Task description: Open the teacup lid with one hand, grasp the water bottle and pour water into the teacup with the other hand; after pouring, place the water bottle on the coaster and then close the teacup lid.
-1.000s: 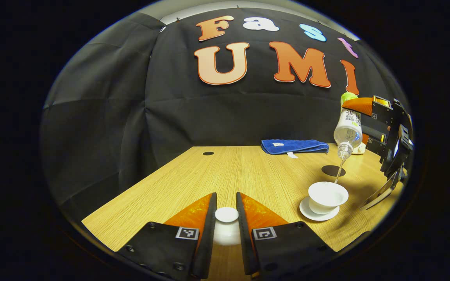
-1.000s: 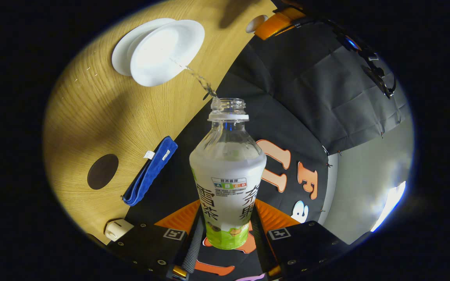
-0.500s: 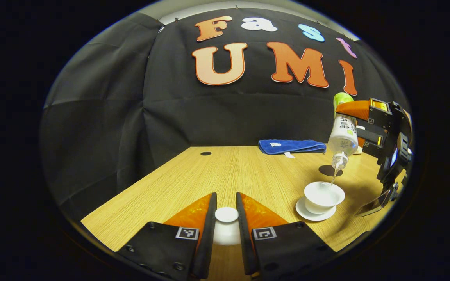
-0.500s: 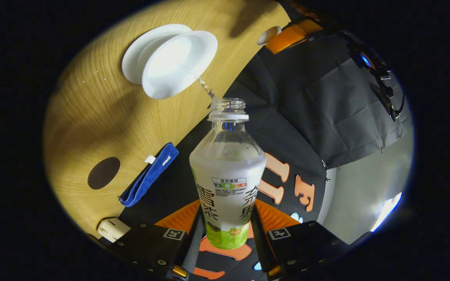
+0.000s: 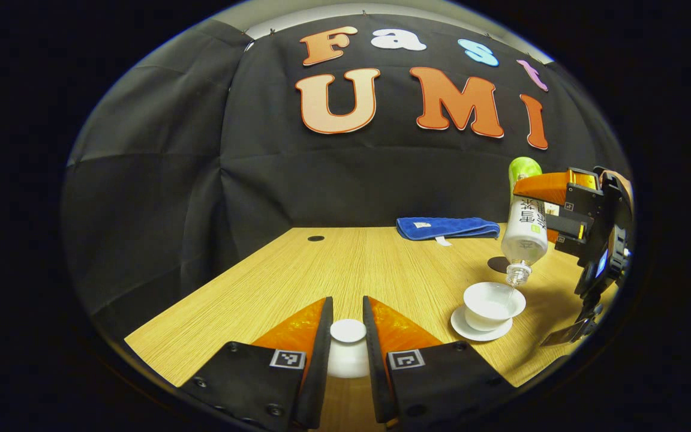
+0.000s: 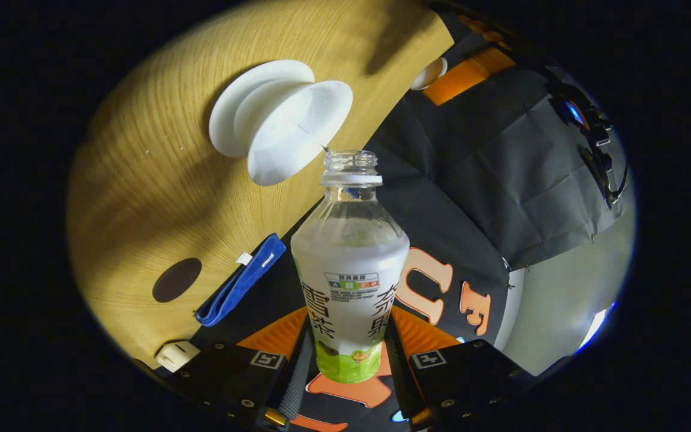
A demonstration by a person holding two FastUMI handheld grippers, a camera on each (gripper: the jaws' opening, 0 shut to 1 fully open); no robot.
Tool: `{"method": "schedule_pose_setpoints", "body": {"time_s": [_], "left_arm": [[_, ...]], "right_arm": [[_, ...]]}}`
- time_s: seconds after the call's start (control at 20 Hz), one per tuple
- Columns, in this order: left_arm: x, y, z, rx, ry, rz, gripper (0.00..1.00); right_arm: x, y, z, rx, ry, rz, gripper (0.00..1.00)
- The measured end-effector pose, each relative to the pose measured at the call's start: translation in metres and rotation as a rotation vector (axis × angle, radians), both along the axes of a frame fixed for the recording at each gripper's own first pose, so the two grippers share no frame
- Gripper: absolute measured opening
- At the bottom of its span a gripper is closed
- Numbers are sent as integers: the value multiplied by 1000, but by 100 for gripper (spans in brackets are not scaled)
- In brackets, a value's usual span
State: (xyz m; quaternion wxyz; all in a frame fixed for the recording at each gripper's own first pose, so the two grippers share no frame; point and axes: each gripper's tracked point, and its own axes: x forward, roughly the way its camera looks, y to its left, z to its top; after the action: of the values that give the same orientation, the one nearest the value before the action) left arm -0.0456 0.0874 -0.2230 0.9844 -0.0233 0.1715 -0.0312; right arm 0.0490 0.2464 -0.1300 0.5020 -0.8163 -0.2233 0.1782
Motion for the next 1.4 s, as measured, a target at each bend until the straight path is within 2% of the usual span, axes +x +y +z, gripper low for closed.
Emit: {"method": "schedule_pose_setpoints", "body": {"time_s": [0.2,0.35,0.45,0.55,0.75,0.9,1.05,1.4], "left_arm": [[1,-7,7,-15,-16,-9,36],[3,-11,17,-22,-37,-11,36],[4,-18,26,-36,-61,-20,36],[7,-27,35,-52,-85,-34,34],[14,-47,51,-63,-125,-62,37],[16,-63,62,-73,-150,-80,36],[19,-81,67,-91,-162,-97,36],[24,-107,80,-125,-203,-119,36]], "right_arm": [[3,-10,-23,126,180,-69,63],[2,-19,-36,270,313,-136,63],[3,-24,-43,393,389,-174,63],[10,-34,-30,519,409,-206,63],[36,-60,-2,843,488,-282,63],[51,-77,13,1066,546,-317,63],[66,-82,17,1278,674,-333,64],[96,-90,-21,1670,1002,-428,63]]}}
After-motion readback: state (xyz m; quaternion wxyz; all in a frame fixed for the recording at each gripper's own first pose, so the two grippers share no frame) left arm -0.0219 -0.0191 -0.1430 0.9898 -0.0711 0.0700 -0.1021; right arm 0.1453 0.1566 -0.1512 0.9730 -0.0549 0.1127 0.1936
